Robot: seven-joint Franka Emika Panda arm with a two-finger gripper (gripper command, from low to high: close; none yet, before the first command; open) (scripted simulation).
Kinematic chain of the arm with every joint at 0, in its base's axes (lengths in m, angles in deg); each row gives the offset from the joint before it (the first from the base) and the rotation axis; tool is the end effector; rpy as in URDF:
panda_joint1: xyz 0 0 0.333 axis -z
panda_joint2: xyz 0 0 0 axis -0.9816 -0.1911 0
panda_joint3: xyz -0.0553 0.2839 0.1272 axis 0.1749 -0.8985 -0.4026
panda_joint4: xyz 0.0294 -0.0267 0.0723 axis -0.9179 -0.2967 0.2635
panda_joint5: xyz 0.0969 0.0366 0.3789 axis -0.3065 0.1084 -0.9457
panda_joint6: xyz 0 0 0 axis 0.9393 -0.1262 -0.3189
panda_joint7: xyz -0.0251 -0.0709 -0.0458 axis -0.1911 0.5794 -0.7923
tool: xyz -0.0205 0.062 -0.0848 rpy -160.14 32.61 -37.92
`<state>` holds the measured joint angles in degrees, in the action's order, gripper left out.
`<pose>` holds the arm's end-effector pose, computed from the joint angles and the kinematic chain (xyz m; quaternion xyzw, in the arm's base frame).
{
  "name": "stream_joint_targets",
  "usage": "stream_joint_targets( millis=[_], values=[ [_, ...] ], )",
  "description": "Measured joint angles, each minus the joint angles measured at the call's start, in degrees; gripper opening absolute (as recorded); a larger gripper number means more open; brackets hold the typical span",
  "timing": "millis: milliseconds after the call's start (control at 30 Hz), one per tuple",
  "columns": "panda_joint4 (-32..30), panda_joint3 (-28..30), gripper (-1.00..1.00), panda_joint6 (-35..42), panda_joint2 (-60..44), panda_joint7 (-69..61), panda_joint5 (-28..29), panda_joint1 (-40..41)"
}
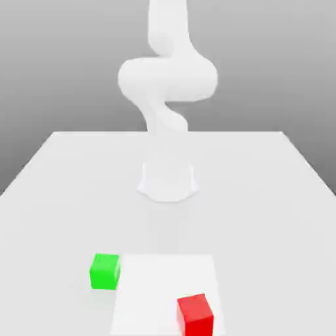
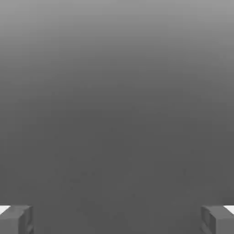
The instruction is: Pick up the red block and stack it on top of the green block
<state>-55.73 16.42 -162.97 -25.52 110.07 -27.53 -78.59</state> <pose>0.3796 0.0009 0.6761 -0.8400 0.4084 -0.3135 0.1714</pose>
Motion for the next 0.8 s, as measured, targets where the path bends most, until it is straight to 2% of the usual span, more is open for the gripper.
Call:
stream_joint_targets(
  millis=[200, 400, 600, 800],
  values=[
    [-1.6, -2.1, 0.00, -4.1, -12.5, 12.6, -5.7, 1.3],
    [-3.2, -5.4, 0.00, -8.2, -24.6, 27.2, -8.1, 2.7],
    [-4.9, -7.8, 0.00, -12.7, -36.6, 45.1, -5.8, 3.1],
    [-6.7, -6.3, 0.00, -17.4, -48.3, 66.0, 0.8, 0.9]
  ],
)
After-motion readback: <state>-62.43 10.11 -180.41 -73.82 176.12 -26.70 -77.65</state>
